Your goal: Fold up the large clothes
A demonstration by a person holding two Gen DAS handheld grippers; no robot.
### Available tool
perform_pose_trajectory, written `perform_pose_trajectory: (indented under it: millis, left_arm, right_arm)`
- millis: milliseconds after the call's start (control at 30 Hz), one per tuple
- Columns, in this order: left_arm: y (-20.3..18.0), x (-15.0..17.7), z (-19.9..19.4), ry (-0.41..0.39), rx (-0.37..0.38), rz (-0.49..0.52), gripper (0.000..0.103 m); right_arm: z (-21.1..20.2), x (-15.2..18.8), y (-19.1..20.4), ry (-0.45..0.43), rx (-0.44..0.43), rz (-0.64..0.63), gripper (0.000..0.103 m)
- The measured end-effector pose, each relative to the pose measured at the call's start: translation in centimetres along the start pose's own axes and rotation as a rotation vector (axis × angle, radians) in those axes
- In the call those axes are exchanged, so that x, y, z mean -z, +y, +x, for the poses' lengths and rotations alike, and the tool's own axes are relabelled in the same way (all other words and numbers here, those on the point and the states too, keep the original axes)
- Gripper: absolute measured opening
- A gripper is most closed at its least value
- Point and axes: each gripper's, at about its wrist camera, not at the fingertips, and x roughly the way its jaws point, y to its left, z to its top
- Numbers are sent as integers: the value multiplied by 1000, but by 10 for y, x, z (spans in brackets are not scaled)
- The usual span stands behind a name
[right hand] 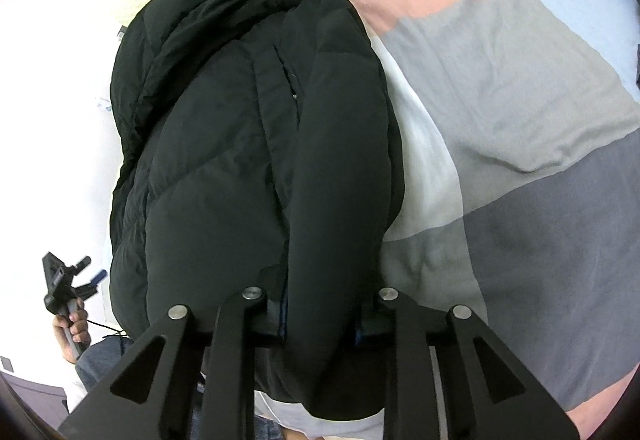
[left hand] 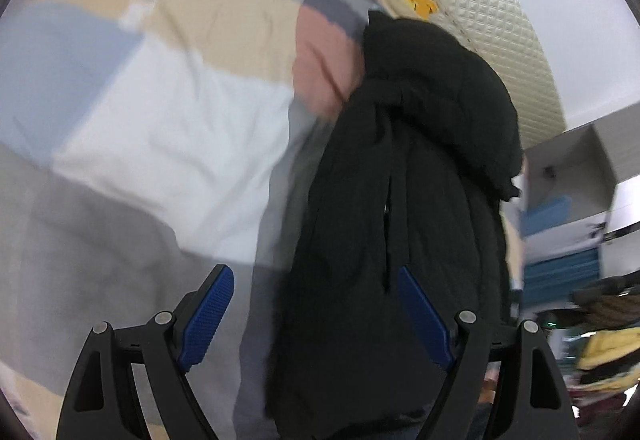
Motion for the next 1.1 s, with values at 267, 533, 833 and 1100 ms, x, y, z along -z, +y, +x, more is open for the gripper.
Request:
perform_pose_trajectory:
  millis: [267,533,833,1100]
  left_arm:
    - [17,14,31,129,293,-46,84]
    - [15,16,58,239,254,12,84]
    - [-41,11,44,267,376,196,84]
    - [-34,9,66,380,320,126,86]
  right_arm:
    - [4,0,-6,9,-8,40,31]
    - [10,1,-7,17,-13,60,35]
    - [17,-2,-9,18,-90,125,82]
    - [0,3,20,-42,-130,83,86]
